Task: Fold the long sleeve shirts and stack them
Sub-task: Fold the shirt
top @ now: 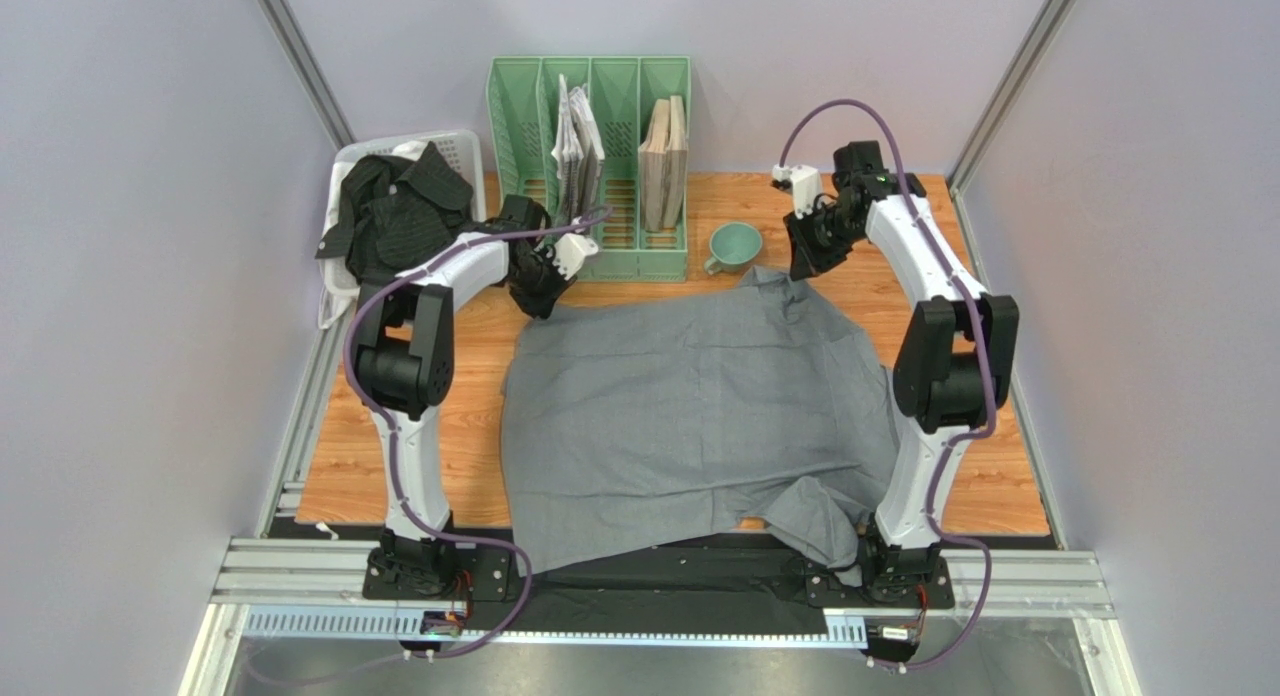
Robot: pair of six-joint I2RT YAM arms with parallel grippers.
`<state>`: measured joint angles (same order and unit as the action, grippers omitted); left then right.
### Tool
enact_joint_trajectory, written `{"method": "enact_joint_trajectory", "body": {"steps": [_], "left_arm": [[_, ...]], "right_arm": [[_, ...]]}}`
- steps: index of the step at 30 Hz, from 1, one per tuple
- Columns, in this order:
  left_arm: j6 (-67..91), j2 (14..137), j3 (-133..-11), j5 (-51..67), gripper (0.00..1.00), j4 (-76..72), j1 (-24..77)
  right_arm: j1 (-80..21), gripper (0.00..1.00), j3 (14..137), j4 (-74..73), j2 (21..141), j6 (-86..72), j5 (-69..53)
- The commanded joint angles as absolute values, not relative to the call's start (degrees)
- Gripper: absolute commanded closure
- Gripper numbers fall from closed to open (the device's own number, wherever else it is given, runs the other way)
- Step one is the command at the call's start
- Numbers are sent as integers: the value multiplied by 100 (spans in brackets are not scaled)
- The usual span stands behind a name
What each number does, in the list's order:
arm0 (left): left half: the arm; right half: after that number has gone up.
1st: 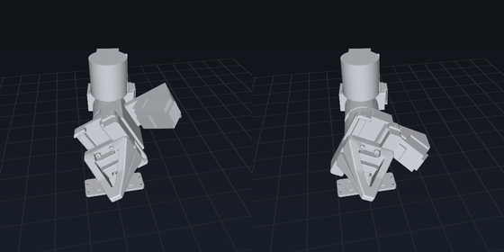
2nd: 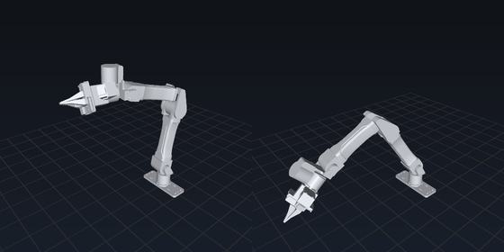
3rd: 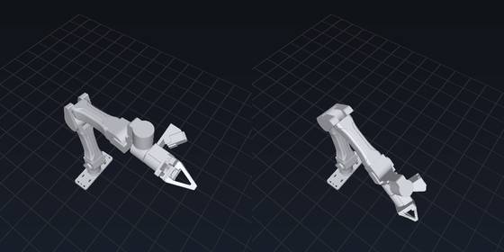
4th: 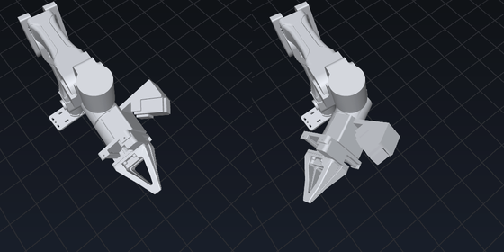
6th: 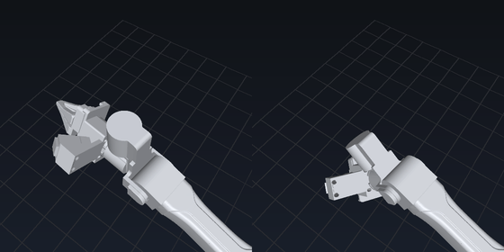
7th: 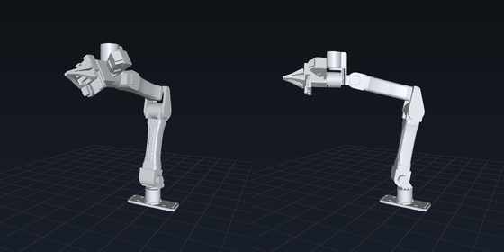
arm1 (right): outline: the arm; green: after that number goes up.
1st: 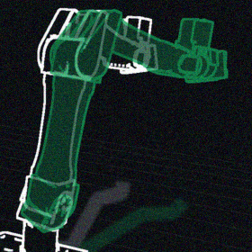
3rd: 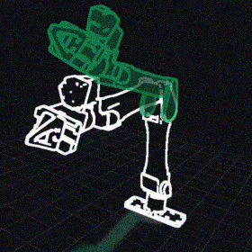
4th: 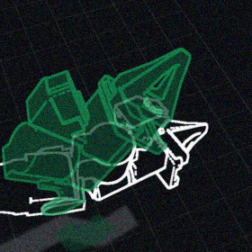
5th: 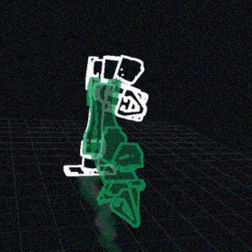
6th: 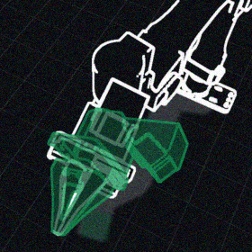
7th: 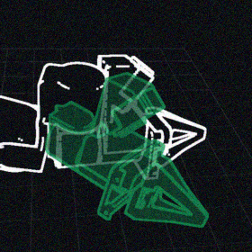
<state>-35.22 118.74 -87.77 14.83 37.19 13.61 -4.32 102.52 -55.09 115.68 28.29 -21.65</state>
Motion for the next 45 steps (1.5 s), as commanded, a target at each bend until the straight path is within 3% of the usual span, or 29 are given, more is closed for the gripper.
{"method": "enact_joint_trajectory", "body": {"steps": [1,10,19,20,22,36,45], "left_arm": [[-3437,11067,-8517,1923,100,3595,1135],[-3656,9941,-7989,2478,100,3762,1072],[-4016,10370,-8384,2864,61,4199,1090],[-4243,10423,-8428,2900,52,4288,1099],[-4429,10582,-8472,2892,49,4429,1160],[-5571,10477,-8473,3884,44,5624,1204],[-5362,10503,-8103,3621,44,5159,1423]], "right_arm": [[-352,100,10030,-5800,10549,3120,-2495],[-167,100,8817,-6337,9634,3788,-2794],[-158,100,6988,-6504,8455,4508,-2848],[-167,100,6900,-6487,8420,4526,-2822],[-150,100,6733,-6443,8420,4579,-2769],[-88,100,6785,-6416,8710,4553,-2680],[-88,100,7136,-6609,8938,4614,-2619]]}}
